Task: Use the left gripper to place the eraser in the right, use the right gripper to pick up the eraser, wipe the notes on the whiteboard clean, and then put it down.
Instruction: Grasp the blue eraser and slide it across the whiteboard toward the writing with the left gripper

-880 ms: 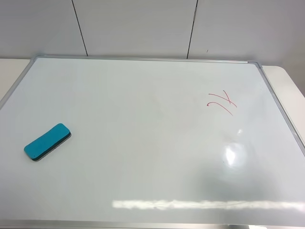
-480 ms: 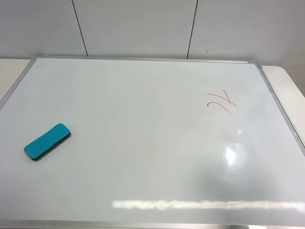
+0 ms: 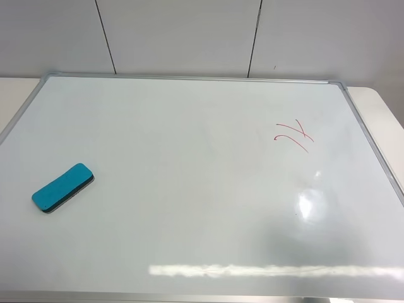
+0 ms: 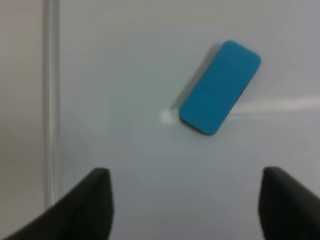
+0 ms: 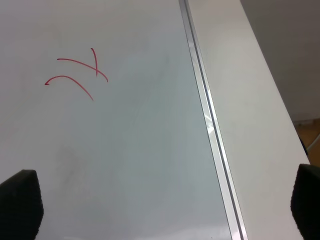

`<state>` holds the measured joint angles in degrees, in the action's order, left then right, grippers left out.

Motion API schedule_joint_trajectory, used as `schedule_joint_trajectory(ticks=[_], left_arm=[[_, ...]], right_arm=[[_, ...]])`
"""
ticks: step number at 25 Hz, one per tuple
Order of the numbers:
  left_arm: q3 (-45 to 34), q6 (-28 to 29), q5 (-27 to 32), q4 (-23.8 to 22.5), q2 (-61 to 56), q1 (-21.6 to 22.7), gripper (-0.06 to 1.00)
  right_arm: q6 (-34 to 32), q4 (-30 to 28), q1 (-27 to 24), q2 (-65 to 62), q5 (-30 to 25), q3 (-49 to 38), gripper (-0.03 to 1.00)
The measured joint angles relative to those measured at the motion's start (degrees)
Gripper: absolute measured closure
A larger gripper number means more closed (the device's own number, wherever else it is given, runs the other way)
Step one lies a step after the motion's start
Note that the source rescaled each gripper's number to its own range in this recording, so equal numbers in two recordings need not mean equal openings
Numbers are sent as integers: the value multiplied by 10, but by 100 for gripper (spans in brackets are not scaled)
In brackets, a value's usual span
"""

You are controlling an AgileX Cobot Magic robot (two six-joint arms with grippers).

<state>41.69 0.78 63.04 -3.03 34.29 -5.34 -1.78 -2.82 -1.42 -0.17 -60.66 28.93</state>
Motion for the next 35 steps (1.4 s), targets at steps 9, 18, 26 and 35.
schedule_joint_trajectory(ticks=[9,18,26,35], left_arm=[[69,-58,-5,-1,312,-8,91],[77,-64,-92,23,514,-56,94],[78,-123,-168,11,597,-73,94],[75,-163,-217,-25,672,-85,94]], right_arm=[[0,0,0,0,0,0,-3],[0,0,0,0,0,0,-3],[0,0,0,0,0,0,-3],[0,0,0,0,0,0,-3]])
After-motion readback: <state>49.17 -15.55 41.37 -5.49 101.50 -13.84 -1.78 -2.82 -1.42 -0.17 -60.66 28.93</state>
